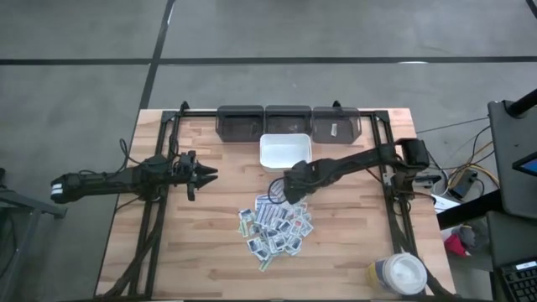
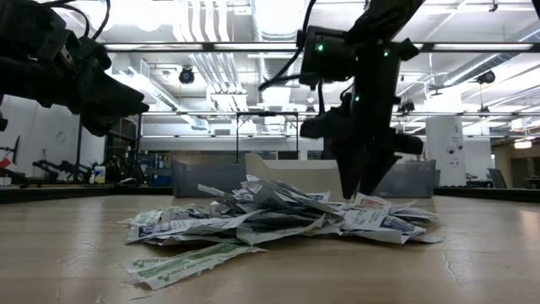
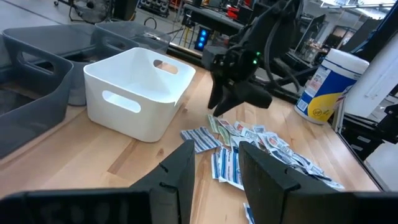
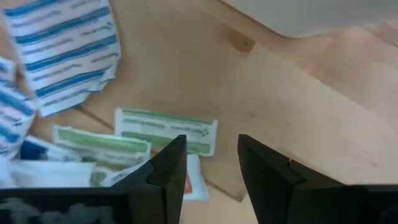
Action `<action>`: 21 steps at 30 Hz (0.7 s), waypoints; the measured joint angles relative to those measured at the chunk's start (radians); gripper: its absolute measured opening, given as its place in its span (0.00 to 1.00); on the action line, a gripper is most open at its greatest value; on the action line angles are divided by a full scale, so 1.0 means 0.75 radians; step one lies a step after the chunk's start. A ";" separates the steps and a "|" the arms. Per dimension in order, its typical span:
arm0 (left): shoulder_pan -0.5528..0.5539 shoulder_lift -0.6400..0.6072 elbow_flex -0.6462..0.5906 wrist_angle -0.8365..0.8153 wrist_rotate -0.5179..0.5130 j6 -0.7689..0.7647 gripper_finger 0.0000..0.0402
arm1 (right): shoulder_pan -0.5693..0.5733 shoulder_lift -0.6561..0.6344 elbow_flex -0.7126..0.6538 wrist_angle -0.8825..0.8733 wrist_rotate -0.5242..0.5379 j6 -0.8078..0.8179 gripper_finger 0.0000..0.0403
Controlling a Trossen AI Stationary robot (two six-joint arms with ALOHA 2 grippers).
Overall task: Pick & Place First Aid Supplies
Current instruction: Put the green bandage pack into the right gray bin
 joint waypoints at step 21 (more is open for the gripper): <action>0.000 0.002 0.000 0.002 0.000 -0.015 0.30 | 0.005 0.018 -0.072 0.040 0.018 0.052 0.22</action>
